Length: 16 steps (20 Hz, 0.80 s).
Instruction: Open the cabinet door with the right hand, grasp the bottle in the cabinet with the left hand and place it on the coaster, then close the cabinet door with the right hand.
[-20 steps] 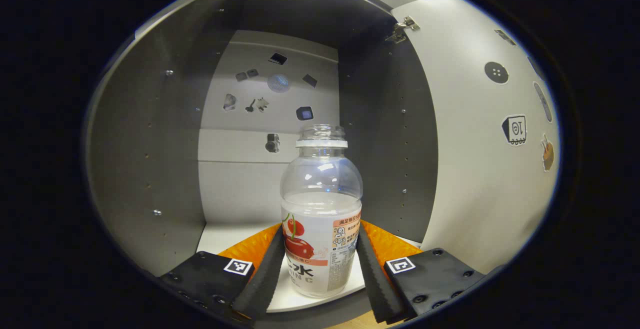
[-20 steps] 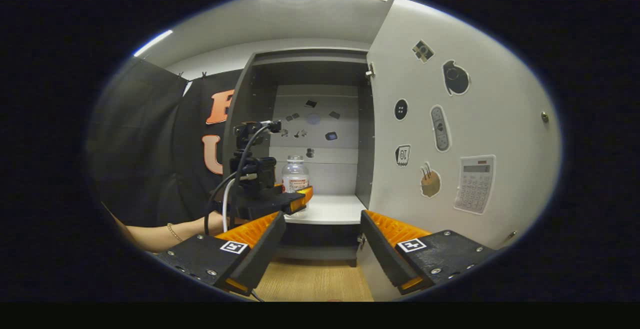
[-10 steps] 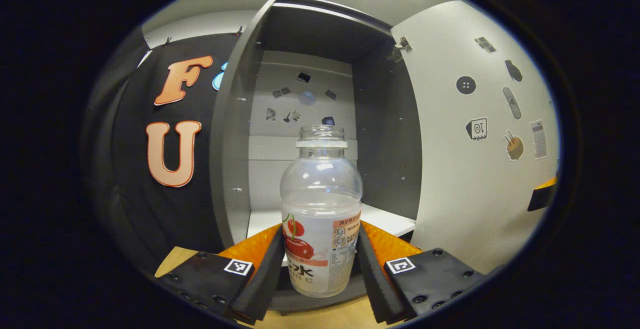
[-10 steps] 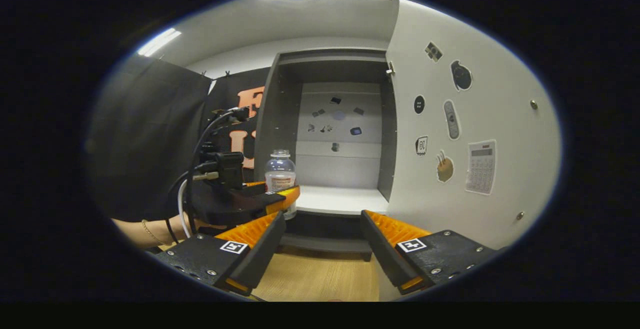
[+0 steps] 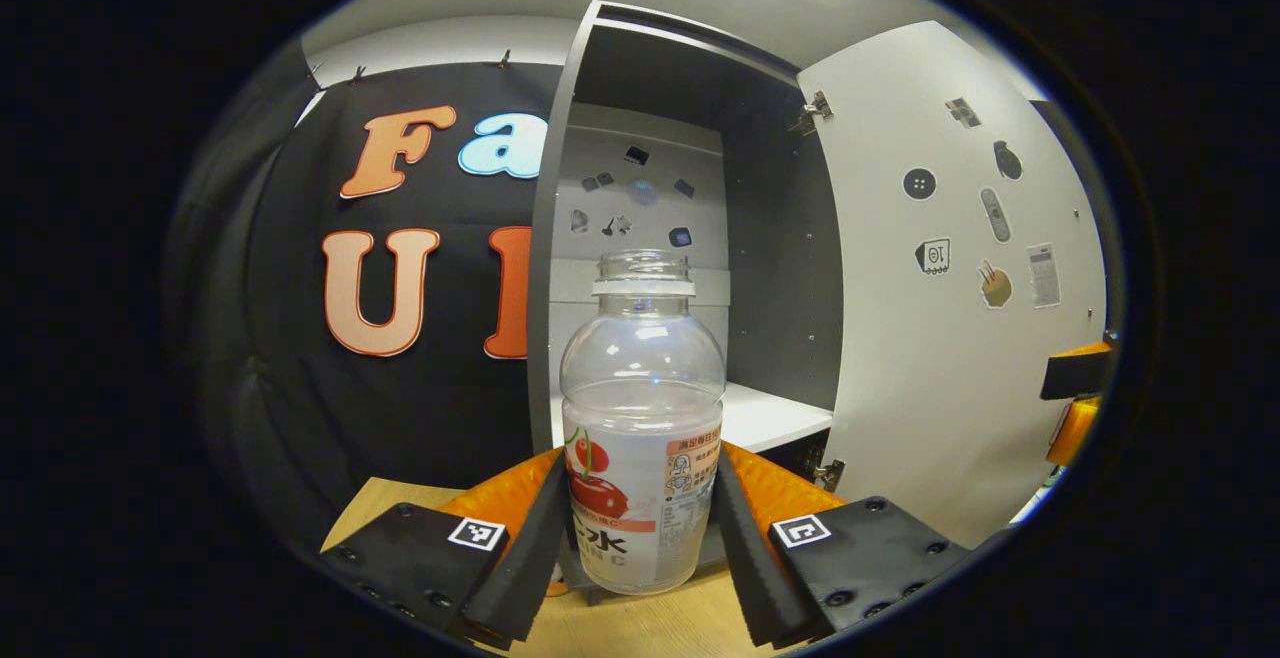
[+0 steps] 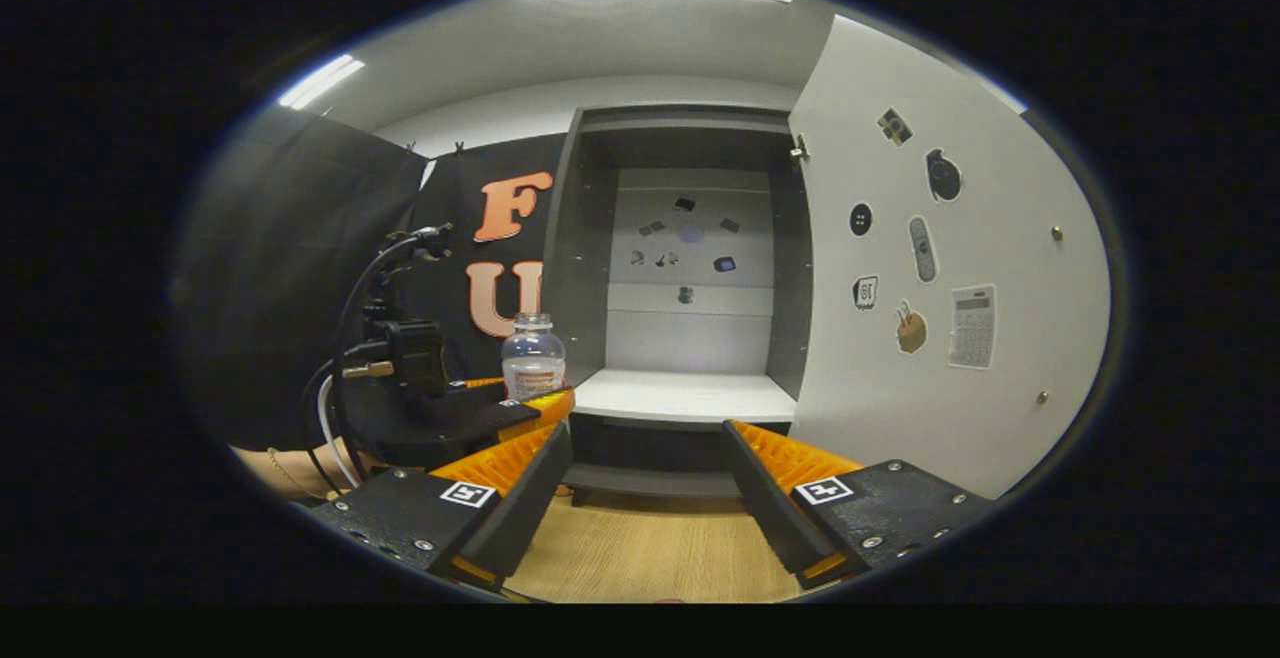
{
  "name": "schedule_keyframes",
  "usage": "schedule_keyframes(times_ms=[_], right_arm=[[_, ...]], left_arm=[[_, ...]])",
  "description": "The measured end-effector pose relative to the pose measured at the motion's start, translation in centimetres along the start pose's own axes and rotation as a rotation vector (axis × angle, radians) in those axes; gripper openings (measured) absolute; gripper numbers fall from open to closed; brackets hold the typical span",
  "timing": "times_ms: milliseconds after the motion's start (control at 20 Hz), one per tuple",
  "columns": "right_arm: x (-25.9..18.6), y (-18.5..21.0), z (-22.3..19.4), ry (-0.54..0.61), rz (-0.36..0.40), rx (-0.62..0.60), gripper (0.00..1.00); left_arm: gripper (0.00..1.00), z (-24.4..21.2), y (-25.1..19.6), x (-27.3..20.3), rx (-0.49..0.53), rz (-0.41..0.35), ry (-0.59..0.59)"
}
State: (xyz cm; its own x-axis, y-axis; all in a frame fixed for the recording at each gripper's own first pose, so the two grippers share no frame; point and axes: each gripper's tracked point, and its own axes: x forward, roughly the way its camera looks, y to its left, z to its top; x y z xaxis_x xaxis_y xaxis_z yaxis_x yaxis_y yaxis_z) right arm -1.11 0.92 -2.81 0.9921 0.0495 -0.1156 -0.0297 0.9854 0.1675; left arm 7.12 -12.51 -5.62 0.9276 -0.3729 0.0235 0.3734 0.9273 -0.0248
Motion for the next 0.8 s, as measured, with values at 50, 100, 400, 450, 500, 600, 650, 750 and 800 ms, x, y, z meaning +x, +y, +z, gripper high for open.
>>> schedule_keyframes(times_ms=[50, 100, 400, 450, 500, 600, 650, 750, 800], right_arm=[[0.0, 0.3, 0.1, -0.008, -0.020, -0.005, 0.93], [-0.1, 0.4, 0.1, -0.011, -0.043, -0.008, 0.93], [-0.6, 2.1, -1.1, 0.014, -0.119, 0.031, 0.93], [-0.9, 2.2, -1.5, 0.025, -0.131, 0.032, 0.93], [-1.1, 2.4, -1.8, 0.033, -0.141, 0.034, 0.93], [-1.7, 2.6, -2.4, 0.042, -0.156, 0.042, 0.93], [-1.9, 2.7, -2.7, 0.047, -0.160, 0.047, 0.93], [-2.2, 2.8, -3.4, 0.059, -0.163, 0.050, 0.93], [-2.3, 2.8, -3.8, 0.072, -0.161, 0.051, 0.93]], left_arm=[[0.82, 0.0, 0.2, -0.6, 0.003, -0.009, -0.005], [0.82, 0.0, 0.4, -1.2, 0.005, -0.022, -0.008], [0.82, -0.9, 1.5, -4.4, 0.019, -0.076, -0.046], [0.82, -1.2, 1.6, -4.9, 0.022, -0.082, -0.053], [0.82, -1.7, 1.7, -5.5, 0.029, -0.085, -0.058], [0.82, -2.9, 1.9, -6.4, 0.042, -0.086, -0.061], [0.82, -3.7, 2.0, -7.0, 0.045, -0.086, -0.061], [0.82, -5.9, 1.7, -8.1, 0.029, -0.087, -0.053], [0.82, -6.7, 1.7, -8.6, 0.014, -0.082, -0.050]])
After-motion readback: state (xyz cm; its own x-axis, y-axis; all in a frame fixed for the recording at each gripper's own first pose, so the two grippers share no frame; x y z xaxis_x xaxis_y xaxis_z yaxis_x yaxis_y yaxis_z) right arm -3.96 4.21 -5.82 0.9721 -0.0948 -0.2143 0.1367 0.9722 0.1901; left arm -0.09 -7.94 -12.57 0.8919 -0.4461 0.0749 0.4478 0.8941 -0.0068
